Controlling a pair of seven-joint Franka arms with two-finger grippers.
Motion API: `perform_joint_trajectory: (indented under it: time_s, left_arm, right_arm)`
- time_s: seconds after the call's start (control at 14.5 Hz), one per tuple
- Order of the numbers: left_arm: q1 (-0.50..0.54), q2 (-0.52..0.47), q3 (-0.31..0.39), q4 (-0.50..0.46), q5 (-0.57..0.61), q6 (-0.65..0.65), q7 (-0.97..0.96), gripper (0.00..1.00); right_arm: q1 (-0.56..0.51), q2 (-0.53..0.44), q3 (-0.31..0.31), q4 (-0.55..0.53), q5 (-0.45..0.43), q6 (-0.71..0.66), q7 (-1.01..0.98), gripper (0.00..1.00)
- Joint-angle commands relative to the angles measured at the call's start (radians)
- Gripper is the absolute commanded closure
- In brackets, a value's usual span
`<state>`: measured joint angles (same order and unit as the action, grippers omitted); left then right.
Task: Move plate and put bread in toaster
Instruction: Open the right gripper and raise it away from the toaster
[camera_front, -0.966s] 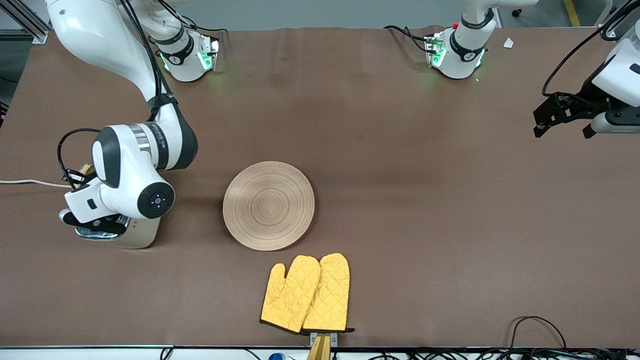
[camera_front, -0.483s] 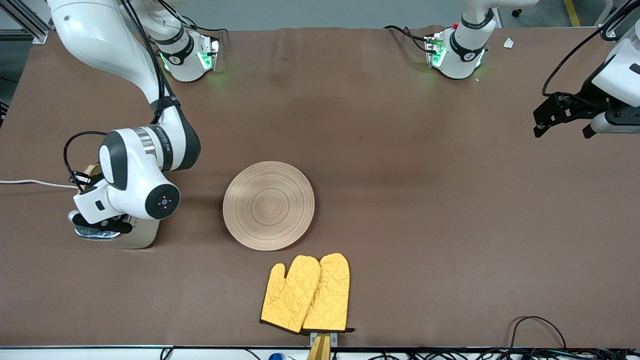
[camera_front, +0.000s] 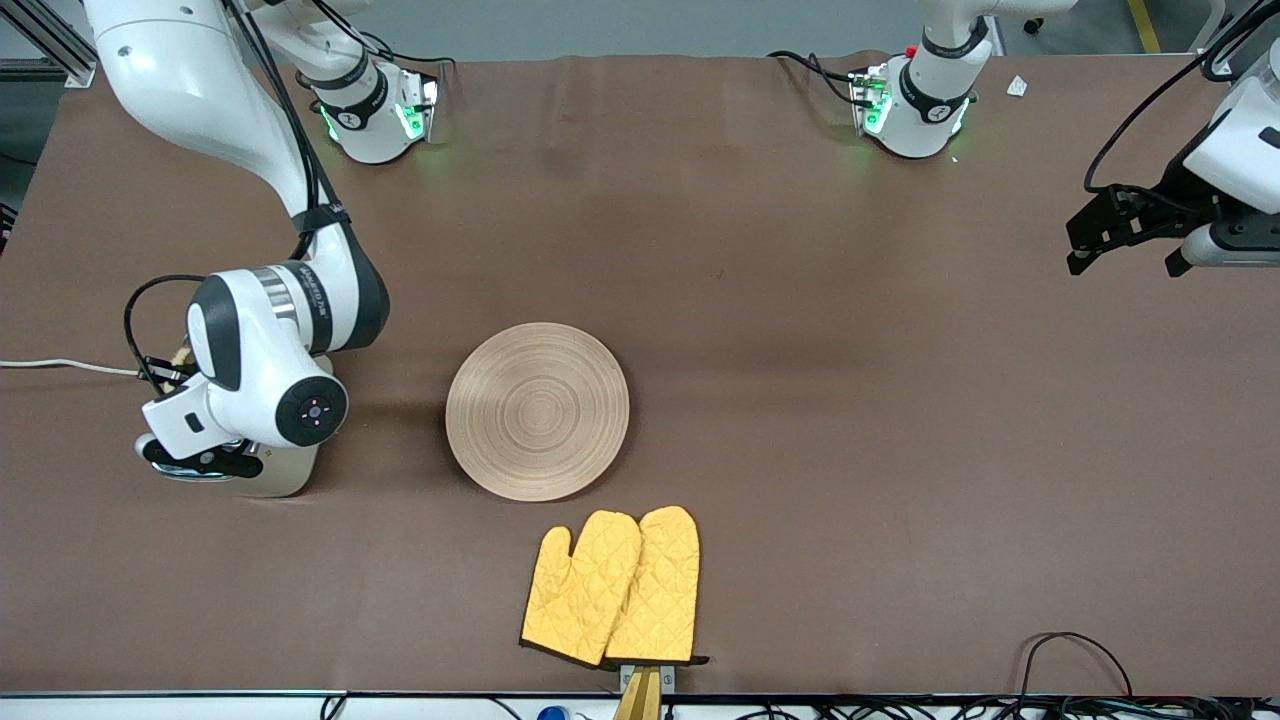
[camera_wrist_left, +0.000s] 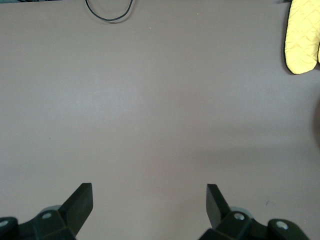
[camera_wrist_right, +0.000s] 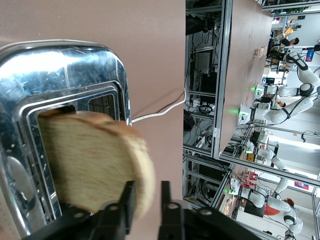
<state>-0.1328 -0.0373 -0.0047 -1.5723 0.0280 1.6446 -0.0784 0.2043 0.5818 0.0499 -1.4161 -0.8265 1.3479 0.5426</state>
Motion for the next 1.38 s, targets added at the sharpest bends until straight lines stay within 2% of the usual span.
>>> perform_joint_trajectory:
  time_s: [0.0,0.07,0.28,0.76,0.9,0.97,1.1,1.17,1.31]
  left_arm:
    - [-0.002,0.008,-0.003,0.023,-0.002,-0.019,-0.014,0.0]
    - [-0.001,0.008,-0.005,0.023,-0.002,-0.019,-0.014,0.0]
    - [-0.001,0.008,-0.003,0.023,-0.002,-0.019,-0.014,0.0]
    - [-0.001,0.007,-0.009,0.021,-0.003,-0.019,-0.012,0.0]
    - [0.001,0.008,-0.009,0.021,-0.003,-0.019,-0.012,0.0]
    - [0.001,0.008,-0.009,0.021,-0.003,-0.019,-0.012,0.0]
    - [-0.001,0.008,-0.009,0.021,-0.002,-0.019,-0.012,0.0]
    - [-0.001,0.008,-0.009,0.021,-0.002,-0.019,-0.012,0.0]
    - [-0.001,0.008,-0.009,0.023,-0.002,-0.019,-0.012,0.0]
  right_arm:
    - [-0.013,-0.003,0.013,-0.001,0.021,0.007,0.011,0.07]
    - [-0.008,-0.005,0.015,0.002,0.044,0.005,0.01,0.0]
    - [0.003,-0.025,0.019,0.019,0.122,-0.004,0.007,0.0]
    - [0.027,-0.215,0.027,0.074,0.332,-0.018,-0.027,0.0]
    - [0.024,-0.27,0.025,0.077,0.365,-0.015,-0.145,0.0]
    - [0.015,-0.292,0.021,0.078,0.413,-0.01,-0.157,0.0]
    - [-0.076,-0.335,0.002,0.078,0.599,0.01,-0.171,0.0]
    - [-0.126,-0.356,0.011,0.078,0.642,0.028,-0.19,0.0]
    - [-0.155,-0.375,0.004,0.078,0.658,0.031,-0.315,0.0]
